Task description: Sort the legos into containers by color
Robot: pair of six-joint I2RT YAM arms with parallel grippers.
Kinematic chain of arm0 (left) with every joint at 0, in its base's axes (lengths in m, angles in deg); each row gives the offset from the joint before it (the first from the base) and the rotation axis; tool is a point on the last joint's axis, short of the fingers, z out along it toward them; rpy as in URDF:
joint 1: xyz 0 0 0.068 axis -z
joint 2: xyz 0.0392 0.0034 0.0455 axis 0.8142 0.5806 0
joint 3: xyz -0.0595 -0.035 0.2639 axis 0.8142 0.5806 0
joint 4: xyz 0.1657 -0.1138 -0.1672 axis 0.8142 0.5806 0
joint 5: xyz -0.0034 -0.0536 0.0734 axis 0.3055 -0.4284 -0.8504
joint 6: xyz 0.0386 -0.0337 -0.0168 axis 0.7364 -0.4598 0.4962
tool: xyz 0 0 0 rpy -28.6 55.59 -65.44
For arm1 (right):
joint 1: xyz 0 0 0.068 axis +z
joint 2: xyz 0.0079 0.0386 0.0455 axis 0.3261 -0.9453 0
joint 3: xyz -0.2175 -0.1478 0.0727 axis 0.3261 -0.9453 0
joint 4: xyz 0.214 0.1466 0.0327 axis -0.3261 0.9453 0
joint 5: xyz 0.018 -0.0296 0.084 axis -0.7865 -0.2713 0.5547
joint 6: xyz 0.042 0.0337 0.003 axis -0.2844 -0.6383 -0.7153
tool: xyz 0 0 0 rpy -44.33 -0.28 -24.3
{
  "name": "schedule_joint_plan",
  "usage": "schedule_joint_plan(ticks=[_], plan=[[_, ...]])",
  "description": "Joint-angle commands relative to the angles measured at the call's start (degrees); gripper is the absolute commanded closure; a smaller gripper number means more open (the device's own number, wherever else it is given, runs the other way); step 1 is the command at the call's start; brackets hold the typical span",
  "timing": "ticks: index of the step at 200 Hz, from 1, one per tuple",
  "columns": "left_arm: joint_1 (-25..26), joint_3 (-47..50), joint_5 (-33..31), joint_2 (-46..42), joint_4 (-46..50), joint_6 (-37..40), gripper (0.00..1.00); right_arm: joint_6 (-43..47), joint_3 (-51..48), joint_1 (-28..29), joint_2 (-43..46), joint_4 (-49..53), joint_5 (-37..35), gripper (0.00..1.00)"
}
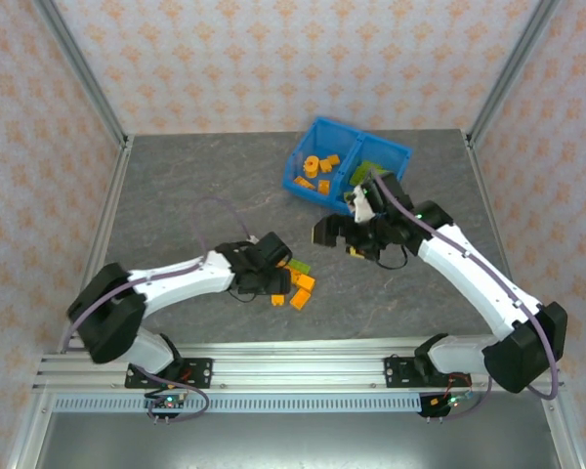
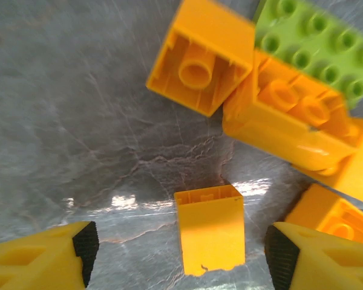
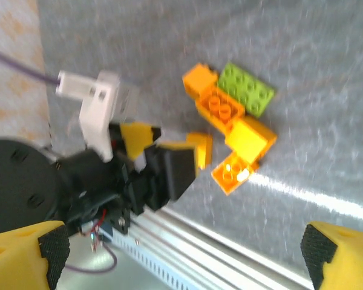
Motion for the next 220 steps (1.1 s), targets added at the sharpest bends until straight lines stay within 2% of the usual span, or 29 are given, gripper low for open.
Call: schedule_joint_plan(ticks=[1, 47, 87, 125, 147, 168, 191, 220], plan=[[1.61, -2.51, -0.03, 2.52, 1.41, -5.38, 0.32, -1.27, -1.31, 0.14, 1.32, 2.51, 1.28, 0.01], [2.36, -1.37, -3.11, 4.63, -0.32, -7.15, 0.54, -1.37, -1.67, 0.18, 0.21, 1.02, -0.07, 0.01], [2.35, -0.88, 1.74, 7.97, -2.85, -6.08, 0.64, -1.15, -0.14, 0.16, -0.79, 1.22, -1.69, 0.01], [2.16, -2.97, -1.75, 2.19, 0.13, -4.05, 0.71, -2.44, -0.03, 0.15, 0.61, 0.34, -2.05, 0.01], [-0.28, -8.38, -6.29, -3.19, 2.12, 0.29, 0.72, -4.1, -0.03, 0.18, 2.91, -1.75, -3.3, 0.01], [-5.19, -15.26, -8.5, -2.95, 0.71, 5.43, 0.73, -5.87, -0.18, 0.21, 4.5, -4.23, -6.5, 0.01], [-10.13, -26.06, -9.67, 3.77, -0.1, 10.0, 0.76, -7.8, -0.69, 0.17, 7.13, -6.35, -11.15, 0.01], [-12.85, -44.03, -8.33, 16.77, 0.0, 14.71, 0.77, -9.46, -1.43, 0.16, 9.09, -7.73, -13.53, 0.01]])
